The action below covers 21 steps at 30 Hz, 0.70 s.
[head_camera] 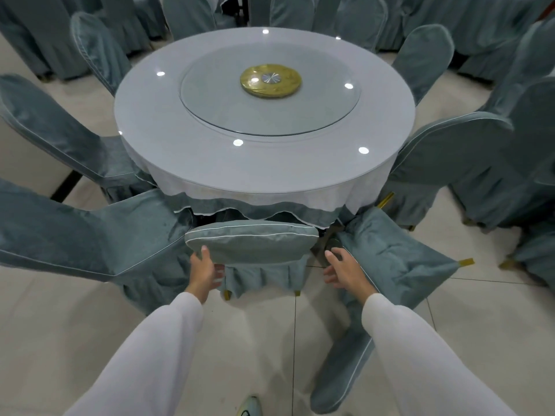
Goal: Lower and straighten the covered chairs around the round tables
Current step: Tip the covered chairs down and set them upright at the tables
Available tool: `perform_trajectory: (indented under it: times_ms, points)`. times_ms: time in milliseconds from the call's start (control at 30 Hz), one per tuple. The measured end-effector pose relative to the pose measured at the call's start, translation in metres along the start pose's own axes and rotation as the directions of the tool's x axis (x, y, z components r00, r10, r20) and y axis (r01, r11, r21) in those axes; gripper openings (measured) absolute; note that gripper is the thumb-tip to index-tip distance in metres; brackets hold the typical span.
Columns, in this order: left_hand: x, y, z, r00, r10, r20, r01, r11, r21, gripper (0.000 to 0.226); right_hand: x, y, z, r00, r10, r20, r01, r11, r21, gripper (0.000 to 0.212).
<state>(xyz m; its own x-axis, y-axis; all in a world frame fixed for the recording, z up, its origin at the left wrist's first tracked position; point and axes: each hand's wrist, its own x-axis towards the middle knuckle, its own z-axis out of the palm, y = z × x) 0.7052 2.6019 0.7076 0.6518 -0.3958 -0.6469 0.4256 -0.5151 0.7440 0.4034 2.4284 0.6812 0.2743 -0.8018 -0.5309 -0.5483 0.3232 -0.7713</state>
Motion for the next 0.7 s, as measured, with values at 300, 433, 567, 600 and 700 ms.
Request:
perform_trajectory:
  times_ms: [300, 433, 567, 600, 700]
  points:
    - [-0.102, -0.054, 0.084, 0.999, -0.013, 0.044, 0.012, 0.999, 0.034, 0.034, -0.023, 0.07, -0.101, 0.996, -0.026, 0.083, 0.029, 0.999, -0.035, 0.027]
    - [-0.144, -0.093, 0.118, 0.999, 0.008, 0.031, -0.011, 0.996, 0.09, 0.041, -0.048, 0.092, -0.144, 0.99, -0.018, 0.142, 0.024, 0.999, -0.039, 0.012]
    - [-0.189, -0.128, 0.144, 0.999, -0.003, 0.041, -0.001, 0.996, 0.09, 0.038, -0.069, 0.116, -0.179, 0.982, -0.017, 0.187, 0.032, 0.997, -0.077, 0.011]
    - [-0.199, -0.135, 0.15, 0.999, -0.008, 0.047, 0.003, 0.996, 0.095, 0.037, -0.072, 0.123, -0.185, 0.983, -0.012, 0.185, 0.027, 0.997, -0.077, 0.011]
    - [-0.22, -0.152, 0.16, 0.998, -0.016, 0.055, 0.01, 0.994, 0.105, 0.032, -0.074, 0.145, -0.195, 0.983, 0.018, 0.181, -0.002, 0.996, -0.09, 0.012]
